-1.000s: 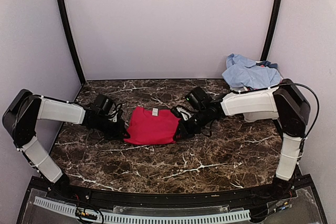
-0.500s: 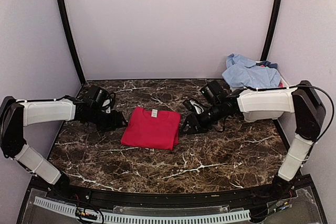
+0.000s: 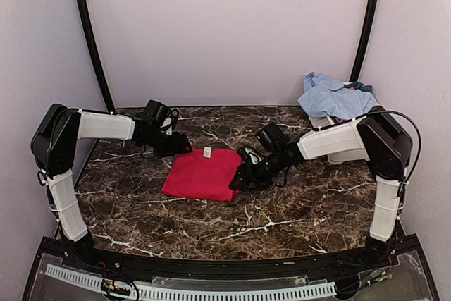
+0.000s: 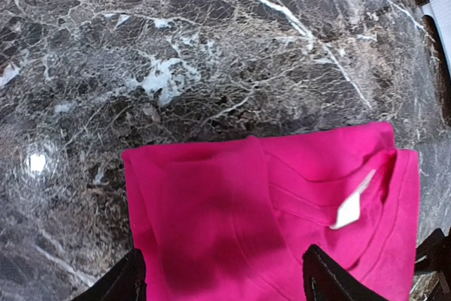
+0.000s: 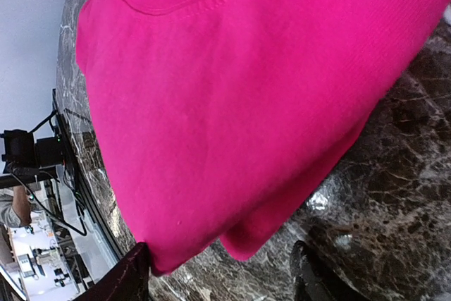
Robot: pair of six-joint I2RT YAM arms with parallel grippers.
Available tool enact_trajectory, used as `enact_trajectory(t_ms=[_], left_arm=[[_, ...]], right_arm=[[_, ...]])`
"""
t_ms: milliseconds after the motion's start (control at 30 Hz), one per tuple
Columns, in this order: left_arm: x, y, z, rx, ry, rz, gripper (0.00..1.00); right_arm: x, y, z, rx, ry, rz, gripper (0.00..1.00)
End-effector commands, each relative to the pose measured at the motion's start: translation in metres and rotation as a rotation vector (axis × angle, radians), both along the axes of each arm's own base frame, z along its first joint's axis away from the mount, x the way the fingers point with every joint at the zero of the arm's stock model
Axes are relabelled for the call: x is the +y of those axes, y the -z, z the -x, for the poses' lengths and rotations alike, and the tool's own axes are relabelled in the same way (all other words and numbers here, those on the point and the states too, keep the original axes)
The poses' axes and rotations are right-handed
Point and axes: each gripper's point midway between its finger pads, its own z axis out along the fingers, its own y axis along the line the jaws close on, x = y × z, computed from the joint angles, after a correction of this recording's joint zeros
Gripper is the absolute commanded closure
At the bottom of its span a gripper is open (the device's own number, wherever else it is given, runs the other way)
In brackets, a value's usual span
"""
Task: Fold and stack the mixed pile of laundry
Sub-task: Smooth out the square-folded T-shirt at the center of the board.
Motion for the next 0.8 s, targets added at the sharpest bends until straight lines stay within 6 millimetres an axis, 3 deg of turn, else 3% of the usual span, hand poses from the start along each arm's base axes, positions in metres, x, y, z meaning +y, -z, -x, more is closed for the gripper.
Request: enact_trajectory(t_ms=[0,133,200,300,333,433,500,567,600,667,700,767], left_arm=[[0.002,0.011,-0.021,-0.017,-0.02,-0.023,0.26],[0.013,0.033,-0.03,0.027,-0.073,-0.03,0.41],[0.023,0.04,-0.033,0.046,-0.116,-0.026,0.6],[0.036,0.046,-0.037,0.065,-0.152,-0.018,0.78],[0.039,0.048,-0.038,0.071,-0.159,-0.019,0.85],[0.045,0.049,-0.04,0.087,-0.176,-0.007,0.89],[0.045,0.048,-0.04,0.092,-0.175,-0.004,0.86],[0.045,0.045,-0.04,0.091,-0.175,-0.003,0.7],[0.046,0.039,-0.038,0.09,-0.177,-0.004,0.55],[0.05,0.02,-0.035,0.056,-0.184,-0.004,0.39],[0.052,0.012,-0.034,0.035,-0.185,-0.012,0.35],[0.053,-0.016,-0.027,-0.023,-0.169,-0.006,0.29]], right_arm=[[0.02,0.012,-0.004,0.003,0.011,-0.027,0.4],[0.014,0.038,-0.005,0.02,0.024,0.031,0.65],[0.009,0.044,-0.005,0.024,0.028,0.047,0.79],[0.002,0.049,-0.005,0.025,0.031,0.064,1.0],[-0.002,0.05,-0.007,0.022,0.034,0.073,1.0],[-0.013,0.05,-0.015,0.004,0.054,0.094,1.0],[-0.017,0.047,-0.021,-0.01,0.061,0.099,1.0],[-0.019,0.041,-0.028,-0.028,0.064,0.102,1.0],[-0.019,0.037,-0.03,-0.039,0.06,0.099,1.0],[-0.017,0.024,-0.033,-0.063,0.05,0.087,0.72],[-0.016,0.017,-0.034,-0.073,0.048,0.079,0.61],[-0.015,0.0,-0.034,-0.098,0.043,0.055,0.45]])
